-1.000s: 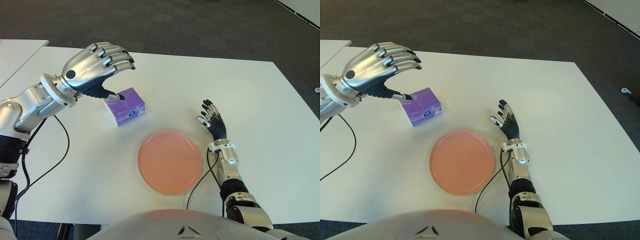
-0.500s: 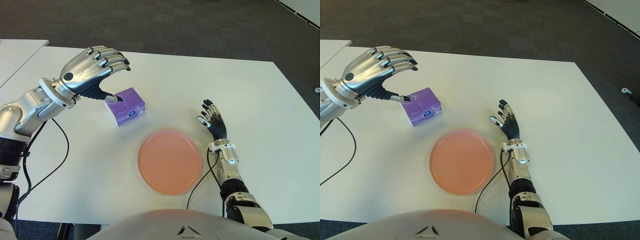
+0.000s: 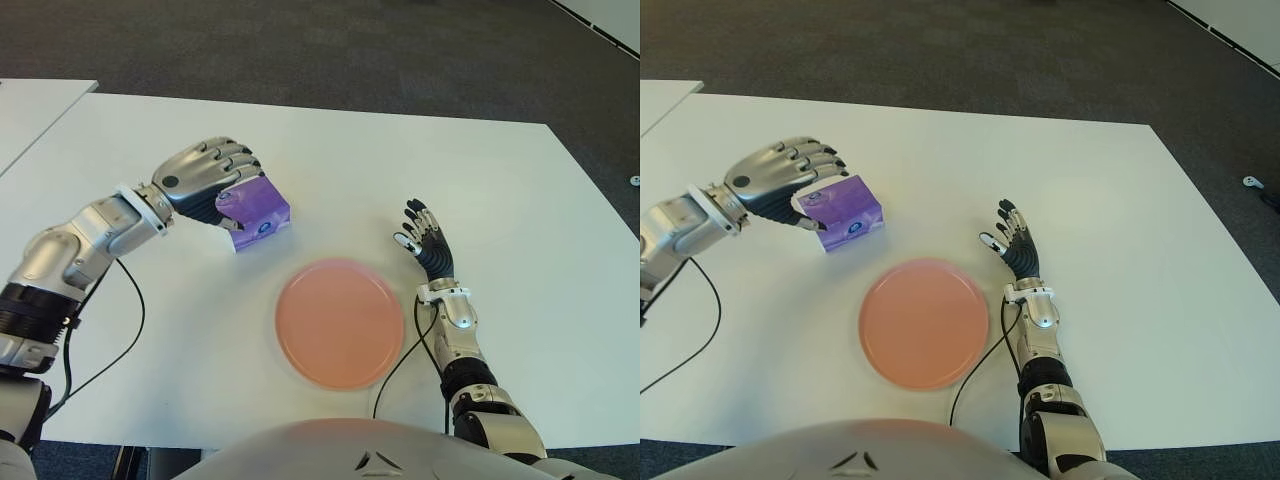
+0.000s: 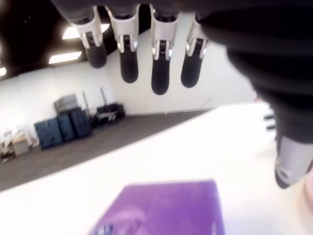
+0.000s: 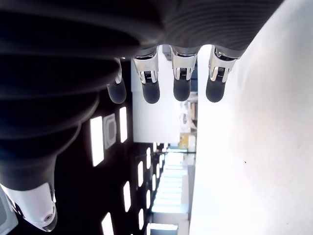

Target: Put the tissue paper into the plate.

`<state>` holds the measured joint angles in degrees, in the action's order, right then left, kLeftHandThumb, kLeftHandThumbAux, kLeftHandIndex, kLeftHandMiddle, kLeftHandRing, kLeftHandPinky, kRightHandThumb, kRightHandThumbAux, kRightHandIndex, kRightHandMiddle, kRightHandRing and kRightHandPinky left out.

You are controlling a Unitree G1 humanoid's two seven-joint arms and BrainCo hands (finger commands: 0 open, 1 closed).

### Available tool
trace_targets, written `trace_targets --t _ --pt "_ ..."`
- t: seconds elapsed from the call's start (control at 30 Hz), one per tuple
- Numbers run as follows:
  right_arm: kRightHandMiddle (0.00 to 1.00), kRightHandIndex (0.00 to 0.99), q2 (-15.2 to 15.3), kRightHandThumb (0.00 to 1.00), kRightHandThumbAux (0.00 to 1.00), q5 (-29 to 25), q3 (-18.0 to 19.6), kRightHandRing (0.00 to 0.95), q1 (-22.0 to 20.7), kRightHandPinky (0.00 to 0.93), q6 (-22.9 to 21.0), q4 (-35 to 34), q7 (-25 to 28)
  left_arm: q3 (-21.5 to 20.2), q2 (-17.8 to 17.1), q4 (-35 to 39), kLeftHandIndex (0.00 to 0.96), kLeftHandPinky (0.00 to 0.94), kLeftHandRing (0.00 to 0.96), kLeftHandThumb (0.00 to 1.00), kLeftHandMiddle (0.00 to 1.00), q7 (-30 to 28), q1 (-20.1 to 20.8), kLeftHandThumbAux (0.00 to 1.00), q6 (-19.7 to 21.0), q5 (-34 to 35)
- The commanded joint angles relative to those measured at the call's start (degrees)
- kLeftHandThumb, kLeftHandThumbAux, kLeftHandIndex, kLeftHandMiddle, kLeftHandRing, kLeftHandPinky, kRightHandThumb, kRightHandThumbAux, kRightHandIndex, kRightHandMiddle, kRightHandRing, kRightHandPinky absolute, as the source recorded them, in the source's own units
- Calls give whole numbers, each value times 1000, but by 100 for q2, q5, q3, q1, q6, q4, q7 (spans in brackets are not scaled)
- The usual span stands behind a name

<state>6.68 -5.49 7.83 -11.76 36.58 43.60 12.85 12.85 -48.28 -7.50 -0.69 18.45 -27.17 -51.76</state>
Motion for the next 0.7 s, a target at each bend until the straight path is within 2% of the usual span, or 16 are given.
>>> trace_targets --t 0.03,0.13,0.4,0.6,0.7 --pt "8 0 -122 151 644 52 20 0 1091 18 -307 994 -56 439 422 -161 57 8 16 118 21 -675 -284 531 886 -466" --pt "8 0 -124 151 644 54 18 0 1088 18 -309 994 -60 579 639 -386 18 2 5 102 6 -723 -193 495 1219 -607" --pt "8 0 -139 151 644 66 6 0 1068 18 -310 1017 -85 803 1242 -997 0 0 0 95 0 -824 127 371 2225 -841" --pt "8 0 -143 151 644 69 0 0 1064 18 -309 1022 -95 830 1474 -895 0 0 0 78 0 -1053 38 297 2848 -808" --pt "8 0 -146 151 644 72 -4 0 1056 18 -308 1036 -103 847 1580 -547 0 0 0 69 0 -1208 -132 277 3189 -862"
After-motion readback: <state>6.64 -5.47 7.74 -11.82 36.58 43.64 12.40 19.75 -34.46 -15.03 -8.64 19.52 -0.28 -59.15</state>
